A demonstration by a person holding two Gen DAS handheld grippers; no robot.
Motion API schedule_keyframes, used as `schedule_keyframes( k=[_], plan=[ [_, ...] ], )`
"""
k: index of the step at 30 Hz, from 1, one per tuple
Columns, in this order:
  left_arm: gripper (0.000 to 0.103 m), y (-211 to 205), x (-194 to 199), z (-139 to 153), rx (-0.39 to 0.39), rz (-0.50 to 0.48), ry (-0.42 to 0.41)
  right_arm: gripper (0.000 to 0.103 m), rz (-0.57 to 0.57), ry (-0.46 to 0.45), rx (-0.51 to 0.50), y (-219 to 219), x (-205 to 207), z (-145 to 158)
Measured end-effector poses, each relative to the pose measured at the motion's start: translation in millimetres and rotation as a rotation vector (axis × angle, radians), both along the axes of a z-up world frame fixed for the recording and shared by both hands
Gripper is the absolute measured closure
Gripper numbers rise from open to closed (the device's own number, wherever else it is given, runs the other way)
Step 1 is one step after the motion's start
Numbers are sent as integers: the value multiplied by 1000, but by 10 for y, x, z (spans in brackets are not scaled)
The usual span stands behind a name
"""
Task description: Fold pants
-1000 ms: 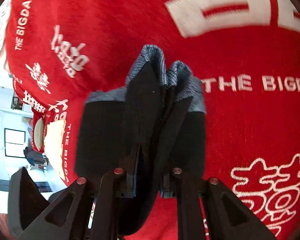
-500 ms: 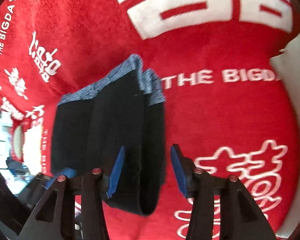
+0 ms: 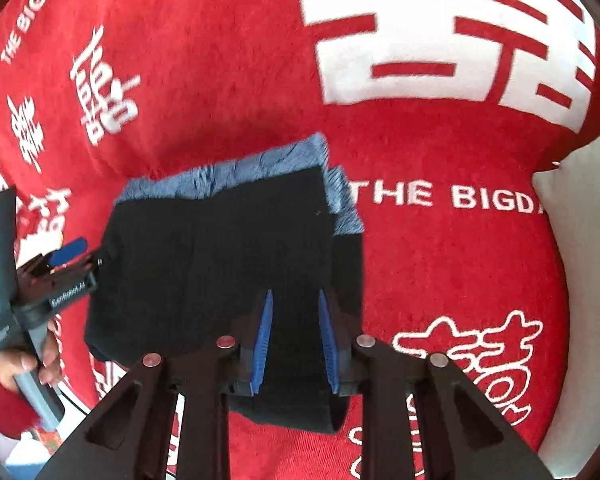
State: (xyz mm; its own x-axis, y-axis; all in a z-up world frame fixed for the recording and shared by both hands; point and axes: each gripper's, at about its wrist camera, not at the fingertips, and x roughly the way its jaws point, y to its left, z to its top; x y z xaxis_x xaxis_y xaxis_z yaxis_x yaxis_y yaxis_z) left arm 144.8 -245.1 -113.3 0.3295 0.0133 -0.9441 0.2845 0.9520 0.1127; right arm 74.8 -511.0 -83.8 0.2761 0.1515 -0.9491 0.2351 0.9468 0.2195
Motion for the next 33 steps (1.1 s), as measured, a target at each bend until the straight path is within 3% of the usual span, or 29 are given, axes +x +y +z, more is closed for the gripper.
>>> schedule_keyframes(
  k=[5, 10, 13, 23, 33],
  plan=[
    [21, 26, -25, -143, -17, -3, 6, 77, -7, 58, -8, 79, -69, -242],
    [18, 67, -5, -137, -51, 15, 37, 77, -26, 52, -32, 109, -180, -329],
    [10, 97, -2, -130, -45, 29, 64, 76, -30, 49, -41, 117, -210, -328],
    [10, 96, -46, -91, -25, 30, 81, 57, -87, 63, -51, 99, -372, -286],
    [10, 90, -47, -109, -17, 27, 83, 50, -79, 64, -89, 123, -540, -196]
  ],
)
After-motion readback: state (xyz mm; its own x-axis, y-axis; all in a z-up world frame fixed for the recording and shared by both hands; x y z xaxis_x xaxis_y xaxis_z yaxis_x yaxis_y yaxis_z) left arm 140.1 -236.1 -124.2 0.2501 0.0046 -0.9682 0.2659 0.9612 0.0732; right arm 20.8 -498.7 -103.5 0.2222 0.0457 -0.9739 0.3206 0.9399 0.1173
